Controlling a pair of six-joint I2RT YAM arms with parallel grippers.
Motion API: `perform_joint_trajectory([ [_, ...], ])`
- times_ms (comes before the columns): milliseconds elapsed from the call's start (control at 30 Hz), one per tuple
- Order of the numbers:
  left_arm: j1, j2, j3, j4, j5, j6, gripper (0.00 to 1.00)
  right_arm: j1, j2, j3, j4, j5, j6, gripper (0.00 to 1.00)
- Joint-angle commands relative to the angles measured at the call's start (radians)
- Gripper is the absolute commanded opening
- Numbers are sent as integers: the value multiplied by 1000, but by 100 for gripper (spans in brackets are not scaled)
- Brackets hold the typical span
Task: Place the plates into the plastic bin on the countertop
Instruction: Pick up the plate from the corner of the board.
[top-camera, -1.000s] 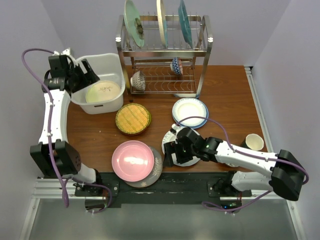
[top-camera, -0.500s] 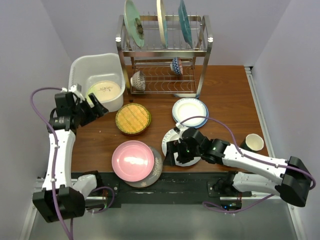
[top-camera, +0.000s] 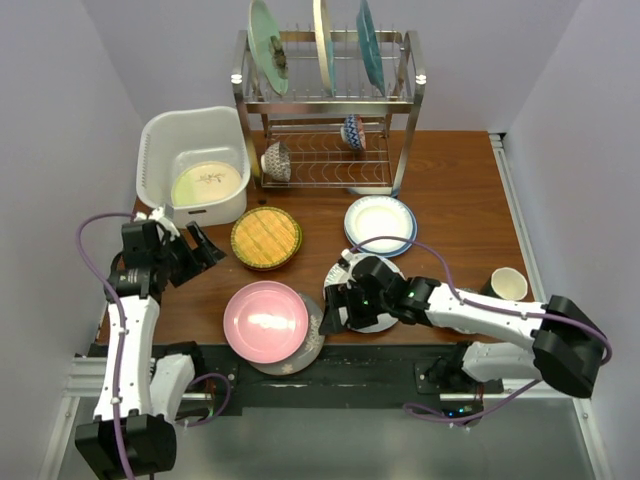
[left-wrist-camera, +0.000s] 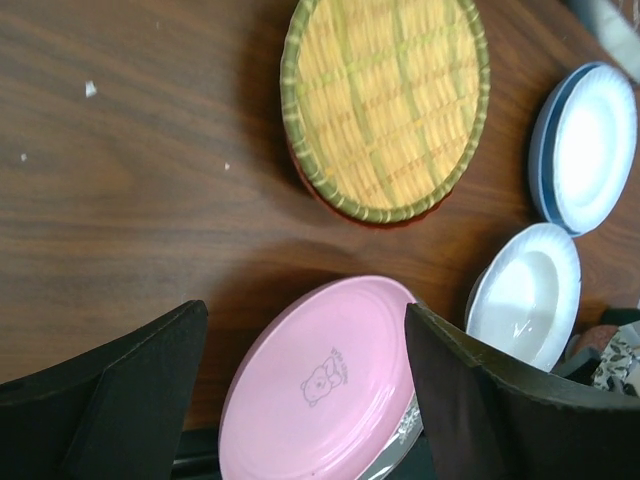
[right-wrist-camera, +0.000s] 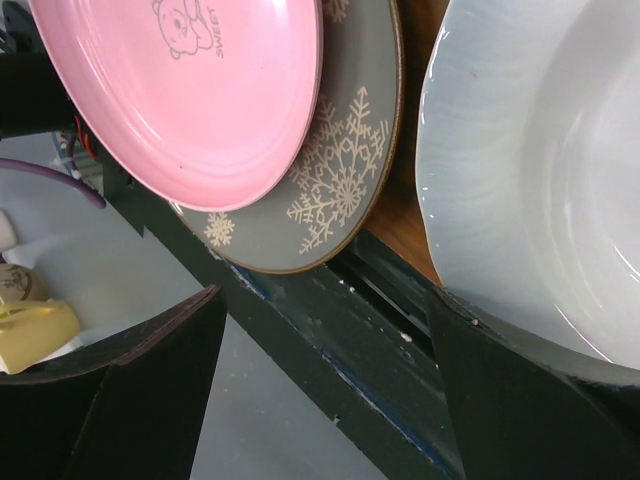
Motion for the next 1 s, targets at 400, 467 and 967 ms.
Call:
perform_joint_trajectory([
  [400, -61, -139, -147, -102, 2, -41, 83, 7, 157, 99, 180, -115, 57, 61],
  [467, -61, -148, -150, -105, 5, -42, 82, 10, 181, 110, 186, -126, 60, 58],
  [967, -89, -142, -145, -154, -32, 18, 75, 32, 313, 147, 221, -138, 81, 46],
])
